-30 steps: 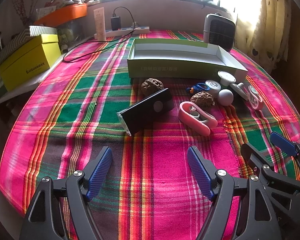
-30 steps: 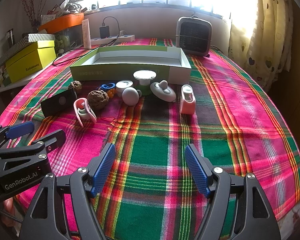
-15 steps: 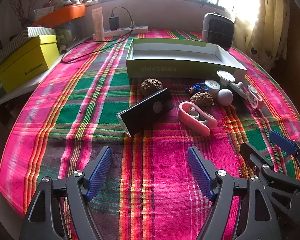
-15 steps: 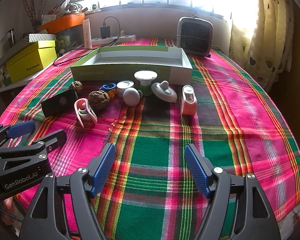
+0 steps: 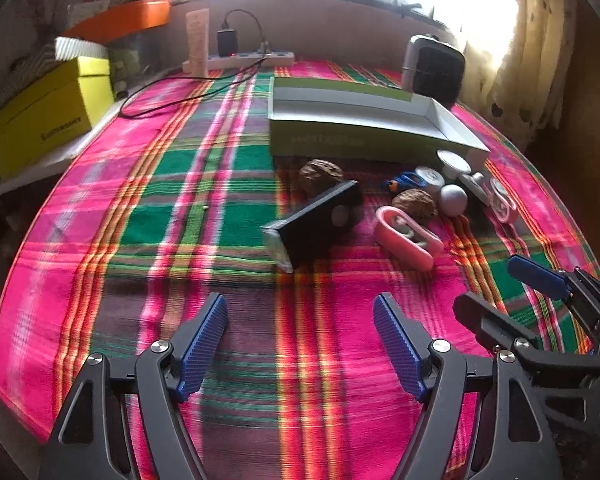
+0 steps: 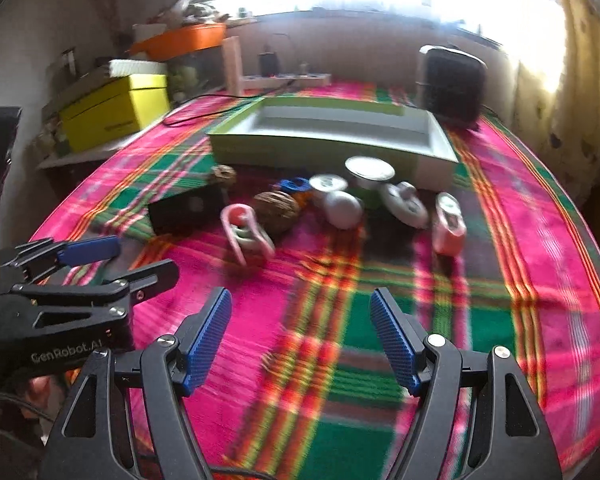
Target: Organize objects
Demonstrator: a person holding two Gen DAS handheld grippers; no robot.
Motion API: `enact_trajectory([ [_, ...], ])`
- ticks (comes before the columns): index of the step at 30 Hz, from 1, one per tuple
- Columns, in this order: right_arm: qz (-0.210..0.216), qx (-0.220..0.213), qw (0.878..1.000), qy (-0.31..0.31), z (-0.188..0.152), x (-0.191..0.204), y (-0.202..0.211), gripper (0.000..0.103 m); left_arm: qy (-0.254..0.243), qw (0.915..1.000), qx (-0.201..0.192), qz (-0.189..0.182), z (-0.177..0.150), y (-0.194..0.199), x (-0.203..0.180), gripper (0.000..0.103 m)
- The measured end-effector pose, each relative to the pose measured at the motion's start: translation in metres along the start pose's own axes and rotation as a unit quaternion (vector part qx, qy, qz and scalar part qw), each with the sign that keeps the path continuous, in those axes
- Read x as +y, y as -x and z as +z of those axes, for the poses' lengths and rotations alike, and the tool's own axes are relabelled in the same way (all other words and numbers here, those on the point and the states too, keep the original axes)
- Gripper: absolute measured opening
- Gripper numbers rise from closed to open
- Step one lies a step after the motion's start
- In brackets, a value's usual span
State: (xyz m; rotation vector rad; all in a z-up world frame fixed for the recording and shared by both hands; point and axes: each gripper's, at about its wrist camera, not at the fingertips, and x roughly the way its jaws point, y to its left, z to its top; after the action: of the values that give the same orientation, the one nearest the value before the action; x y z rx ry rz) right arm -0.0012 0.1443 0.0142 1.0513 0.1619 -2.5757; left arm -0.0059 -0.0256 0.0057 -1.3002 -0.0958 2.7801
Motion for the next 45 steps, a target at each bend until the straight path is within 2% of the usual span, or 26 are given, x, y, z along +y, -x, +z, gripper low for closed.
enact_trajectory([
  [6,0.030,0.017,0.999,0.021,0.013,0.010,-0.016,0.066,0.017,0.9998,-0.004,0.012,0.001,0.003,0.018,0.075],
  [8,0.034,0.024,0.999,0.025,0.015,0.012,-0.020,0.060,0.020,0.9996,-0.002,0.017,0.002,0.002,0.023,0.075],
  [13,0.046,0.035,0.998,0.025,0.024,0.014,-0.030,0.058,0.020,0.9997,0.001,0.017,0.003,0.001,0.029,0.075],
  [19,0.051,0.044,0.997,0.027,0.033,0.014,-0.037,0.047,0.020,0.9997,0.007,0.012,0.005,-0.003,0.031,0.075],
  [28,0.050,0.050,0.997,0.034,0.038,0.016,-0.044,0.025,0.015,0.9998,0.008,0.006,0.010,-0.007,0.031,0.075],
  [45,0.050,0.053,0.997,0.021,0.029,0.004,-0.033,0.025,-0.032,0.9989,0.007,-0.035,0.030,-0.019,0.009,0.075],
])
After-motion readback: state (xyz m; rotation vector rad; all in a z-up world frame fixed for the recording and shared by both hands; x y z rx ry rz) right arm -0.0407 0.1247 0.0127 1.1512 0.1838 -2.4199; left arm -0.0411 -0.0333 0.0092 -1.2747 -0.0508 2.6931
